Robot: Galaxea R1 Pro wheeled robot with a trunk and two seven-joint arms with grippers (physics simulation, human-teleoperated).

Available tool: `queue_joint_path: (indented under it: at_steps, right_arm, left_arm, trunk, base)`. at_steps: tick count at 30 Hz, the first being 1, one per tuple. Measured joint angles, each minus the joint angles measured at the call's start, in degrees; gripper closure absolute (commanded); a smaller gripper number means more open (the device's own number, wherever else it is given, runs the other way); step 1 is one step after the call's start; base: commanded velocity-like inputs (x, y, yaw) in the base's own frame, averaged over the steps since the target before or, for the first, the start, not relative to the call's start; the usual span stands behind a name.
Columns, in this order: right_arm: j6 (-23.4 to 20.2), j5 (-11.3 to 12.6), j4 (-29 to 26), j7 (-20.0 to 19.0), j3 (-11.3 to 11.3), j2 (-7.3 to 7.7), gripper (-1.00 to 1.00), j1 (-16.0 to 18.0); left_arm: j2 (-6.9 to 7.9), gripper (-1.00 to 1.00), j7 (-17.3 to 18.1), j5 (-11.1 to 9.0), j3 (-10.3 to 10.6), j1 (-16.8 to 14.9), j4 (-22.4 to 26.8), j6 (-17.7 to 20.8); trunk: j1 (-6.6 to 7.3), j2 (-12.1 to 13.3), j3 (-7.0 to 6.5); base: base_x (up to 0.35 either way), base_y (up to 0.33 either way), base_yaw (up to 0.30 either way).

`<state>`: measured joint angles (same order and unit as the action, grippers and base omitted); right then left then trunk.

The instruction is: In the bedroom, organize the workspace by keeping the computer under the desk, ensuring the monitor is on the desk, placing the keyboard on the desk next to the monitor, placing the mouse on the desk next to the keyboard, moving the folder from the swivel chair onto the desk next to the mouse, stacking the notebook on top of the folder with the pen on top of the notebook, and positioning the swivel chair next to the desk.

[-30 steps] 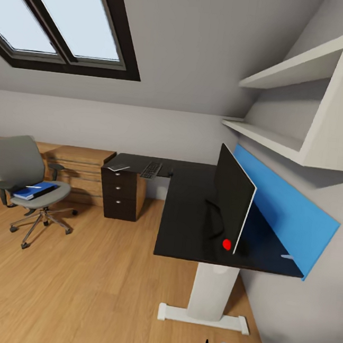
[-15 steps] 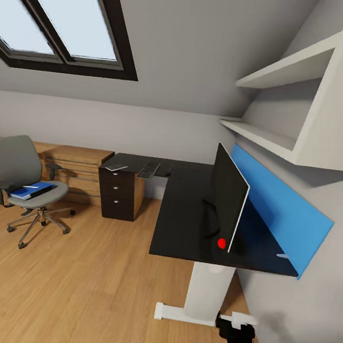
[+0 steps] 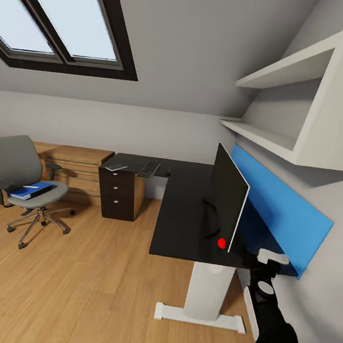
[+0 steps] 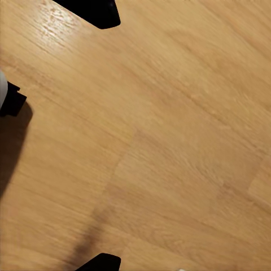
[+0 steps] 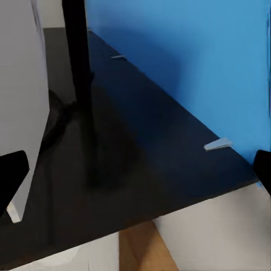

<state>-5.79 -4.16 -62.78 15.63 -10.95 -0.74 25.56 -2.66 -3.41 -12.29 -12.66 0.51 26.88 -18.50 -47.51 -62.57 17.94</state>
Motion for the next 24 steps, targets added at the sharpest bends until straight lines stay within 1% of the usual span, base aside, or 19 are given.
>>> queue_joint_path:
  at_steps: [2, 4, 5, 7, 8, 11, 20, 23, 24]
  right_arm:
    - [-0.4, 0.0, -2.5, -0.2, 0.1, -0.39, -1.0, 0.0]
    - [-1.8, 0.0, -7.0, -1.6, 0.4, -1.39, -1.0, -0.2]
    - [-3.8, 0.0, -11.7, -5.1, 0.8, -1.97, -1.0, -1.6]
    - [-4.9, -0.1, -14.7, -10.0, 0.9, -2.26, -1.0, -3.6]
    - [-4.9, -0.1, -15.5, -14.0, 1.0, -2.35, -1.0, -4.9]
    - [-4.5, -0.1, -15.2, -15.4, 1.0, -2.12, -1.0, -5.3]
    - [-4.4, -0.1, -15.1, -16.0, 1.0, -2.03, -1.0, -5.7]
    - [-4.0, 0.0, -15.0, -17.8, 1.1, -2.02, -1.0, -5.7]
    - [-3.8, 0.0, -14.9, -19.3, 1.1, -2.01, -1.0, -5.7]
  left_arm:
    - [0.02, -1.0, 0.0, 0.0, 0.0, 0.0, 0.0, 0.0]
    - [0.04, -1.0, 0.0, -0.1, 0.0, 0.0, 0.0, 0.0]
    - [0.0, -1.0, 0.0, -0.1, 0.0, 0.0, 0.0, 0.0]
    - [-0.02, -1.0, 0.0, -0.1, 0.0, 0.0, 0.0, 0.0]
    - [-0.08, -1.0, 0.1, -0.1, 0.0, 0.0, 0.0, 0.0]
    - [-0.12, -1.0, 0.1, -0.1, 0.0, 0.0, 0.0, 0.0]
    - [-0.13, -1.0, 0.1, 0.0, 0.1, 0.0, 0.0, 0.0]
    - [-0.11, -1.0, 0.1, 0.0, 0.1, 0.0, 0.0, 0.0]
    - [-0.12, -1.0, 0.1, 0.0, 0.1, 0.0, 0.0, 0.0]
  trunk:
    - [0.0, 0.0, 0.0]
    - [0.0, 0.0, 0.0]
    - [0.0, 0.0, 0.0]
    - [0.0, 0.0, 0.0]
    - [0.0, 0.0, 0.01]
    - [0.0, 0.0, 0.0]
    - [0.0, 0.0, 0.0]
    - [0.0, 0.0, 0.0]
    - [0.01, 0.0, 0.0]
  base:
    - [0.0, 0.0, 0.0]
    - [0.0, 0.0, 0.0]
    - [0.0, 0.0, 0.0]
    - [0.0, 0.0, 0.0]
    - [0.0, 0.0, 0.0]
    - [0.0, 0.0, 0.0]
    - [0.0, 0.0, 0.0]
    - [0.033, 0.0, 0.0]
    - [0.132, 0.0, 0.0]
